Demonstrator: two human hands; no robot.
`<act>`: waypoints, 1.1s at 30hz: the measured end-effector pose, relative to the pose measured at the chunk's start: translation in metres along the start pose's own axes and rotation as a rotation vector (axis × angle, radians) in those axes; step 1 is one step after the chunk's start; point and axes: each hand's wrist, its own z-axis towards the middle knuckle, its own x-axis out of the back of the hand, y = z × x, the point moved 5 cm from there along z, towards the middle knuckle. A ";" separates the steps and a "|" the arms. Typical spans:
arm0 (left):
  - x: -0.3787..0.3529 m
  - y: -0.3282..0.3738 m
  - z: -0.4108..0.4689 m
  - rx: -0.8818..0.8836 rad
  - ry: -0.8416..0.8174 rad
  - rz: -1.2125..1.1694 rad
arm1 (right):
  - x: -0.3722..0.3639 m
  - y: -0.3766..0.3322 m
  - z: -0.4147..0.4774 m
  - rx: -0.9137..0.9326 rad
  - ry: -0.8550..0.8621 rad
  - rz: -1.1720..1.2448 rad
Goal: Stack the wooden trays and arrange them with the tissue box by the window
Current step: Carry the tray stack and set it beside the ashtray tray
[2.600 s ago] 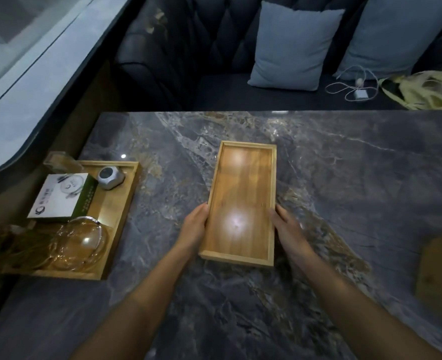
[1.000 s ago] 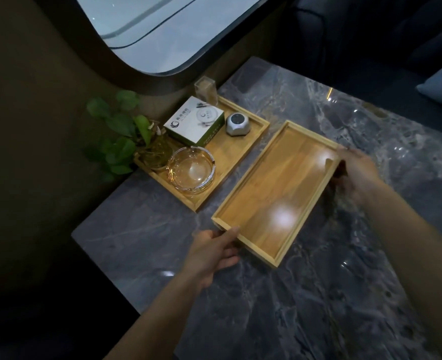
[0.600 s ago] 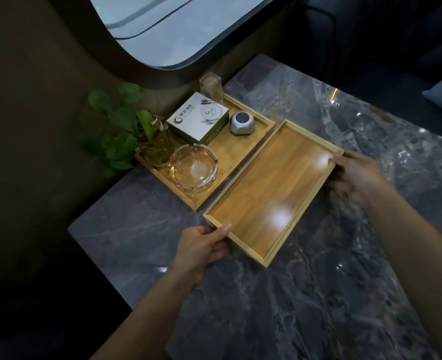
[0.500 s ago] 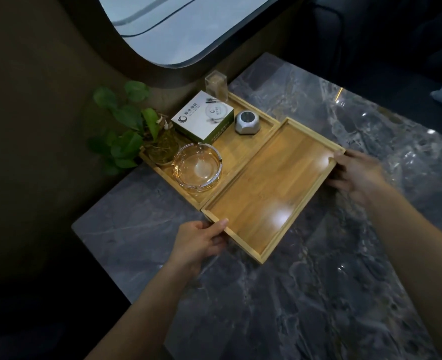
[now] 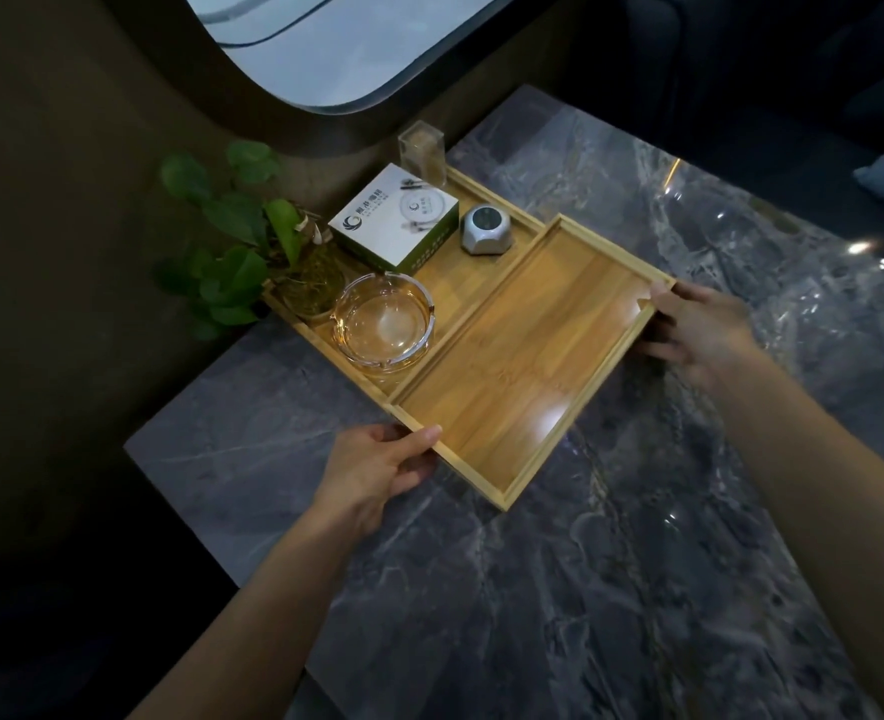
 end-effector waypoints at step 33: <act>0.007 0.006 0.003 -0.198 0.070 0.112 | -0.056 0.067 -0.131 -0.457 -0.312 0.285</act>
